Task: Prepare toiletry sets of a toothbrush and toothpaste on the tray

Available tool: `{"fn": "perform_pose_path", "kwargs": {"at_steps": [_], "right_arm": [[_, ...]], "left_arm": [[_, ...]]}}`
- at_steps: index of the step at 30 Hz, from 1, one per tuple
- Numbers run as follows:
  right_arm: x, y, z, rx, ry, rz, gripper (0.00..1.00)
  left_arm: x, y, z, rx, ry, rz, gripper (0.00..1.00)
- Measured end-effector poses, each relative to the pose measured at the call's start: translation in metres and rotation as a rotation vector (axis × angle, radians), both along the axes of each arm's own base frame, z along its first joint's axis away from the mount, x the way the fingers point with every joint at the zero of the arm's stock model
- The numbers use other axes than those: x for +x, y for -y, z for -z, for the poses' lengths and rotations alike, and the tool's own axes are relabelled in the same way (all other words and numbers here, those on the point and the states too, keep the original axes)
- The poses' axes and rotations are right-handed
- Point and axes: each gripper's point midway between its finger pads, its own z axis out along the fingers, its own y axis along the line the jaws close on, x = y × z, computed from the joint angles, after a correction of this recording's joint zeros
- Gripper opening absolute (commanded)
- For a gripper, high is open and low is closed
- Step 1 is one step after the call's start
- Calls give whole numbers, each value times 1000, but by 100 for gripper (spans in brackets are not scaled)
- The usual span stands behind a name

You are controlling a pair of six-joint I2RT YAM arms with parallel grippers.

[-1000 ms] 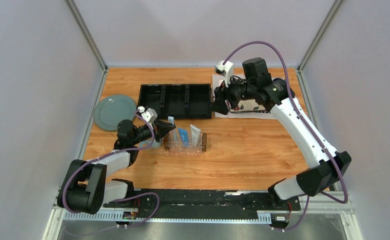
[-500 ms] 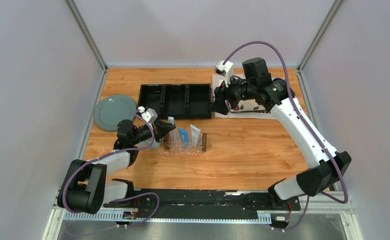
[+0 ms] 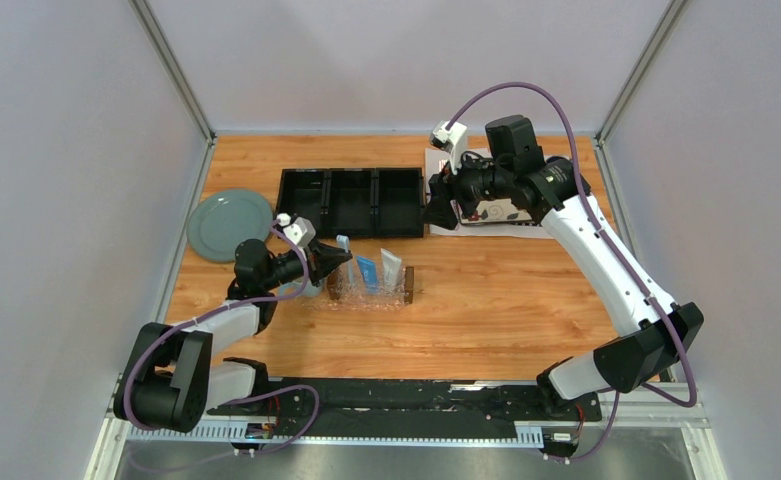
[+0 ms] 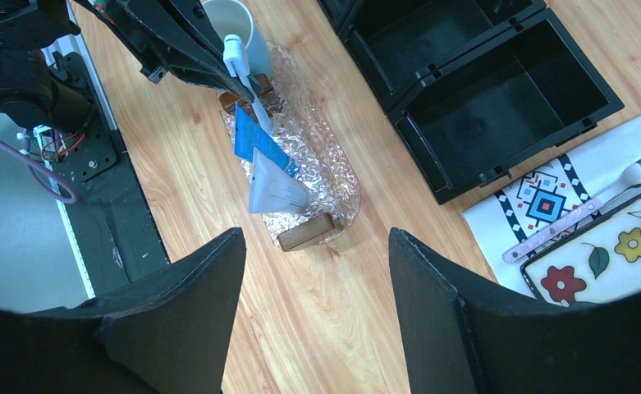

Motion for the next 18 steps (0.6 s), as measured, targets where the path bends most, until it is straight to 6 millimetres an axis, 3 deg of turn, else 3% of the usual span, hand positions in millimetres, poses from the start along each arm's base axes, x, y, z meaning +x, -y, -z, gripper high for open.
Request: {"fn": "perform_pose_path", "kwargs": {"at_steps": [13, 18], "right_arm": [[0, 0, 0, 0, 0, 0, 68], [0, 0, 0, 0, 0, 0, 68]], "left_arm": [[0, 0, 2, 10, 9, 5, 1], [1, 0, 2, 17, 15, 10, 14]]}}
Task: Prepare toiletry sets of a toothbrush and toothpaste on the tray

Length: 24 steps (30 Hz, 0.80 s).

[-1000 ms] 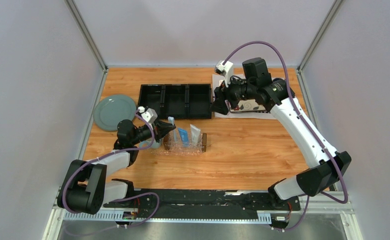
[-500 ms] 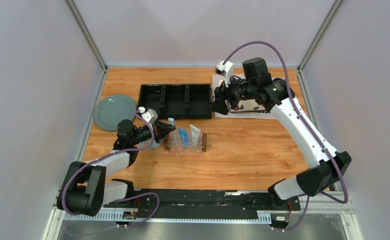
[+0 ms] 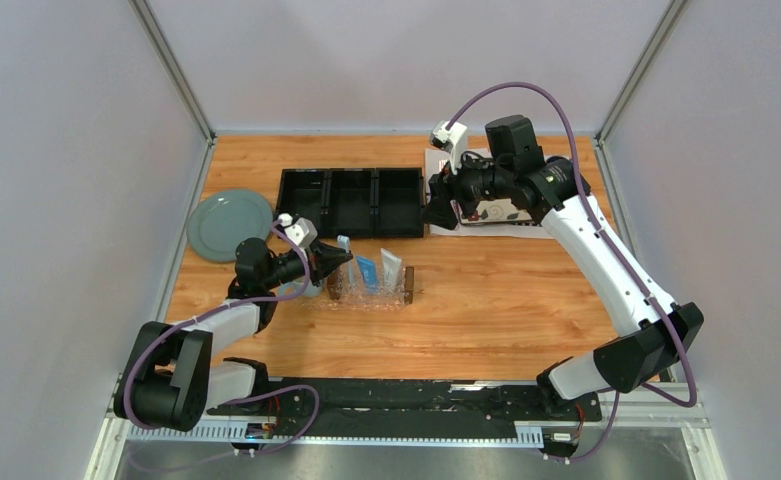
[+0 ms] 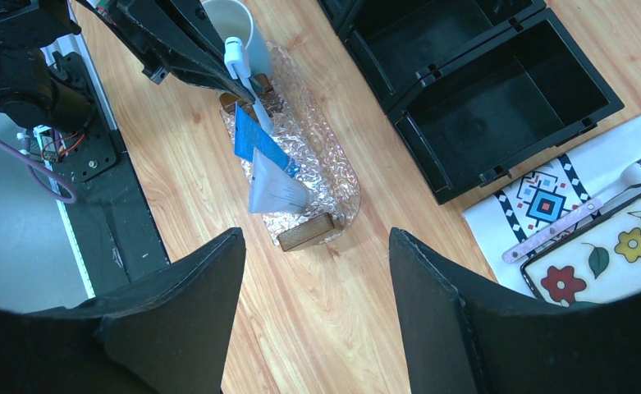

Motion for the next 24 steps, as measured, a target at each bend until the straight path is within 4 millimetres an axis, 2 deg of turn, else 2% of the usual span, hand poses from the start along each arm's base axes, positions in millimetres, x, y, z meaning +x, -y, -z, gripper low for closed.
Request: {"fn": "perform_pose_path", "kwargs": {"at_steps": [4, 11, 14, 18, 24], "right_arm": [[0, 0, 0, 0, 0, 0, 68], [0, 0, 0, 0, 0, 0, 68], [0, 0, 0, 0, 0, 0, 68], [0, 0, 0, 0, 0, 0, 68], [0, 0, 0, 0, -1, -1, 68]], "left_arm": [[1, 0, 0, 9, 3, 2, 25], [-2, -2, 15, 39, -53, 2, 31], [-3, -2, 18, 49, -66, 3, 41], [-3, -3, 19, 55, -66, 4, 55], [-6, -4, 13, 58, -49, 2, 62]]}}
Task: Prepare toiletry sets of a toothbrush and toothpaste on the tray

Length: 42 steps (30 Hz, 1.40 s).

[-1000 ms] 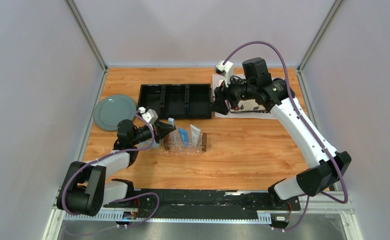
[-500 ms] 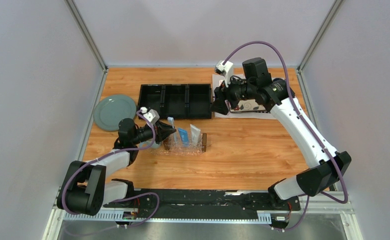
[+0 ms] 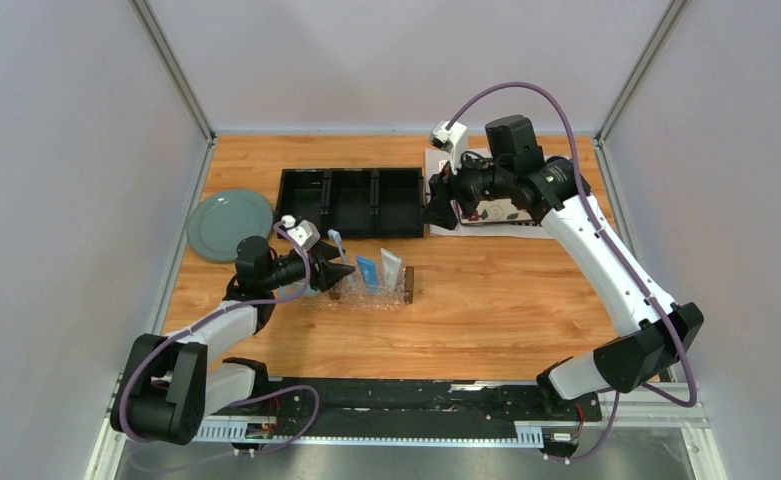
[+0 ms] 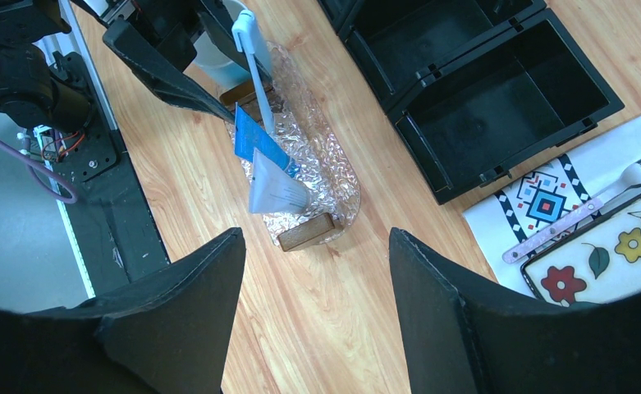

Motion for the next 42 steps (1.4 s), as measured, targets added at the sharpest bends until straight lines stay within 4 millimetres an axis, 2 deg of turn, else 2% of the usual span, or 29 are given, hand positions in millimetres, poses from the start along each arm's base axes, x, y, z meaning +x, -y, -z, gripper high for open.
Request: {"fn": "perform_pose_path", "kwargs": {"at_steps": [22, 29, 42], "right_arm": [[-1, 1, 6, -9, -11, 0, 70], [-1, 1, 6, -9, -11, 0, 71], [-1, 1, 6, -9, -11, 0, 73]], "left_arm": [[-4, -4, -9, 11, 5, -29, 66], [-3, -6, -16, 18, 0, -41, 72], [-13, -13, -23, 74, -12, -53, 76]]}}
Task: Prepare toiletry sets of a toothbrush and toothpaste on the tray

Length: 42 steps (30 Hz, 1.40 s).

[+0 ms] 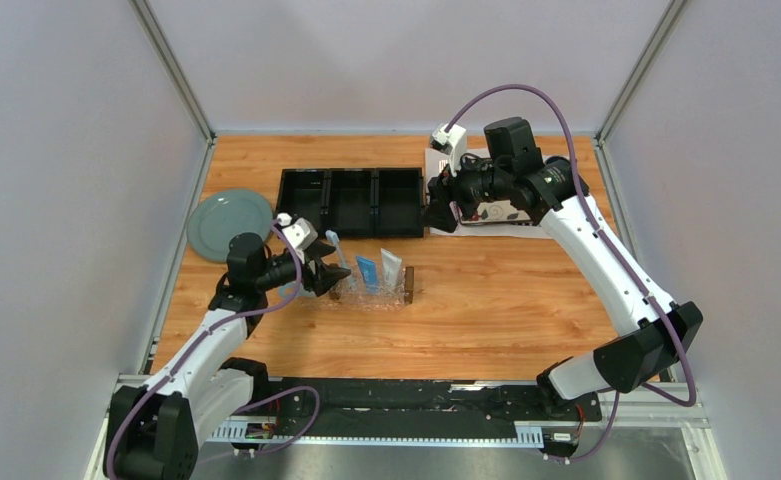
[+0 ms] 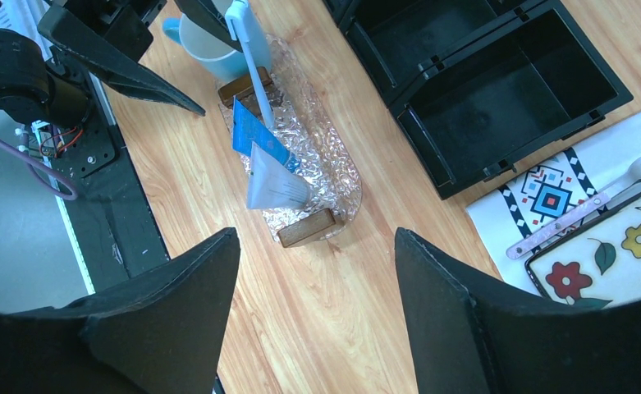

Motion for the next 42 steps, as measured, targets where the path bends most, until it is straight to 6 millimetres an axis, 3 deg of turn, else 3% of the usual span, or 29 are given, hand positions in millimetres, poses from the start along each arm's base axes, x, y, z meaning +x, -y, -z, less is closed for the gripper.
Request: {"fn": "perform_pose_path", "kwargs": {"at_steps": [8, 9, 12, 16, 24, 31, 42], "right_arm": [[2, -1, 3, -4, -8, 0, 75], [2, -1, 4, -8, -10, 3, 83], [4, 1, 5, -17, -6, 12, 90], [6, 3, 6, -27, 3, 25, 93], [8, 13, -1, -38, 43, 91, 100], [18, 41, -3, -77, 119, 270, 100], [31, 113, -36, -131, 331, 646, 100]], "left_arm": [[-5, -10, 6, 77, -32, -32, 77], [-6, -11, 6, 84, -38, -37, 77], [-3, -17, 1, 107, -39, -66, 77], [6, -28, -19, 150, -10, -131, 77], [4, -47, -85, 185, 70, -210, 77], [-3, -62, -129, 191, 101, -303, 78], [19, -99, -158, 222, 130, -543, 86]]}}
